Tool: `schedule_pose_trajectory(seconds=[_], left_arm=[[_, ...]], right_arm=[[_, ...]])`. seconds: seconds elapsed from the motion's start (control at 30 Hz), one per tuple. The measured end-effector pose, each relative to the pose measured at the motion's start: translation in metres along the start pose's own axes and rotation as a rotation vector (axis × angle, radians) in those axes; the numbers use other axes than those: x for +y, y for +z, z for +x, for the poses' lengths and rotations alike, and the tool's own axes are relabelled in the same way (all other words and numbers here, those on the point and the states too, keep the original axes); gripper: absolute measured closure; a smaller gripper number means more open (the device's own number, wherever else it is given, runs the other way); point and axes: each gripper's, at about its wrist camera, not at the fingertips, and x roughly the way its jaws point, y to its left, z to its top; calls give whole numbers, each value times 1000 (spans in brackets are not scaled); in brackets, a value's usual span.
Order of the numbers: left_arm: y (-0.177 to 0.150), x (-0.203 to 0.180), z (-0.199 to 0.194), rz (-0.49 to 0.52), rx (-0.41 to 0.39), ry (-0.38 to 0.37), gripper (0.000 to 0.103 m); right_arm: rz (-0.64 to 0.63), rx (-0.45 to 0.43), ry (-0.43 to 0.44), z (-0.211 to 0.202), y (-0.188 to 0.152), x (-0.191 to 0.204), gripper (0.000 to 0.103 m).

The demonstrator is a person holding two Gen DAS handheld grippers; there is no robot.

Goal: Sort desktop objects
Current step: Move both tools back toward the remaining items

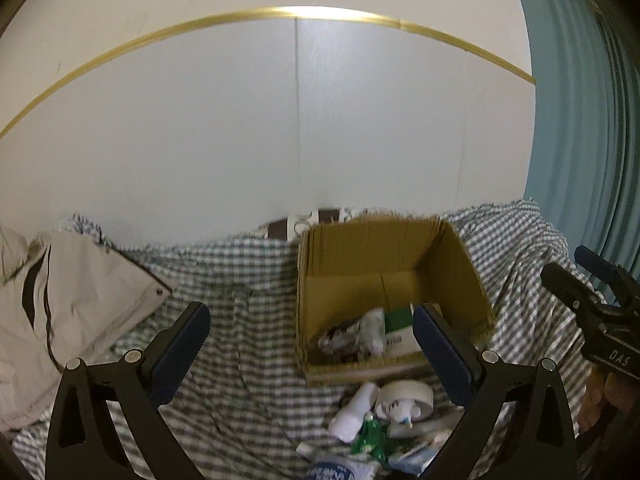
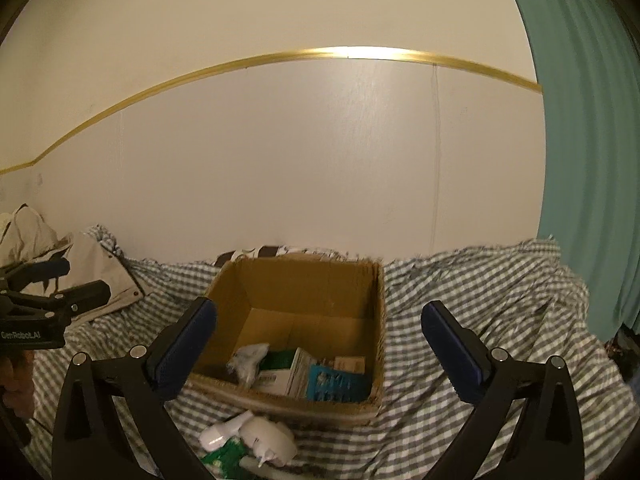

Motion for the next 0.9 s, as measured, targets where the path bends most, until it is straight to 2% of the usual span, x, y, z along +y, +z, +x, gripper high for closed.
schedule_pose_trajectory(seconds=[0.27, 0.5, 0.63, 0.9], left_arm=[[-43, 2, 7, 3, 80, -11, 0], [-80, 4, 18, 13, 158, -21, 0], [-100, 10, 29, -6, 214, -36, 0], [-122, 7, 51, 33, 316, -63, 1]], right_arm=[[-10, 49, 13, 2, -33, 3, 1], [-31, 126, 14, 15, -63, 2, 12], [-44, 161, 30, 24, -73, 6, 14], [-72, 277, 73, 49, -99, 13, 16]])
